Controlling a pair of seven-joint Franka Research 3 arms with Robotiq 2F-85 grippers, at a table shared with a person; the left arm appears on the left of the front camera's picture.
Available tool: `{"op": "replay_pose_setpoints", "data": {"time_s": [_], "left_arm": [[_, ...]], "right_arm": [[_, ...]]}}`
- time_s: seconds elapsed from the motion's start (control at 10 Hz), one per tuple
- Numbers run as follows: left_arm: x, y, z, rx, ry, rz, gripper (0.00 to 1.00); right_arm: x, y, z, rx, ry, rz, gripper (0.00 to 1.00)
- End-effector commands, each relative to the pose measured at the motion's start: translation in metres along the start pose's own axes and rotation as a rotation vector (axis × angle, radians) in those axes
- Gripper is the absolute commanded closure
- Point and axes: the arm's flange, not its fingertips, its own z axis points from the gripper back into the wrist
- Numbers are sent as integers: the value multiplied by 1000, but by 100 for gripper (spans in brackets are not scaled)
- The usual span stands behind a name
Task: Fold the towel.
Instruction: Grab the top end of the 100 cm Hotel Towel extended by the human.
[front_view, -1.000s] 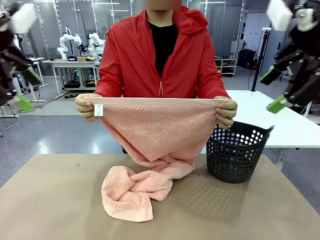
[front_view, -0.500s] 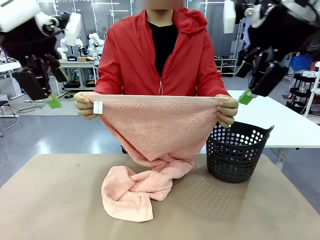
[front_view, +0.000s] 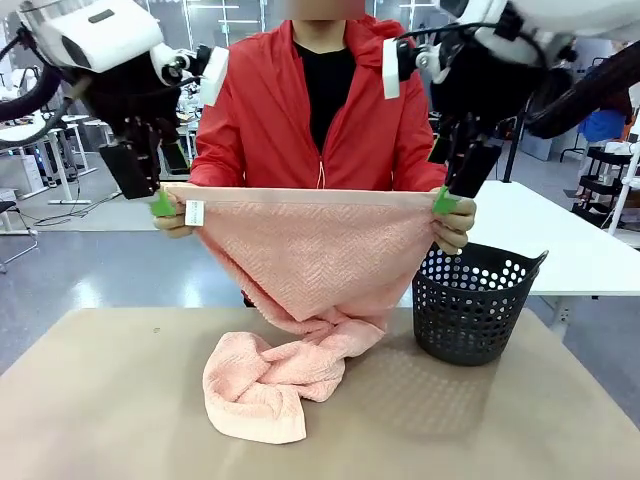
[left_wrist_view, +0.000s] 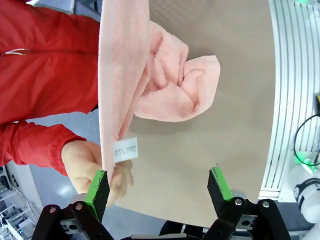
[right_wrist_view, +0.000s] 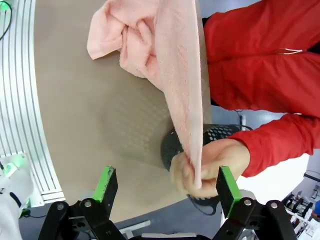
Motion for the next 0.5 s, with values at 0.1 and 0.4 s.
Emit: {"op": "replay_pose_setpoints", "data": {"time_s": [0.1,0.4], "left_arm": [[15,29,-18,-14,52,-36,0],[19,49,-44,-19,61,-39,0]], "right_arm": [[16,-17,-15,-32,17,70,0],[19,-25,-40,9,22,88,0]]}}
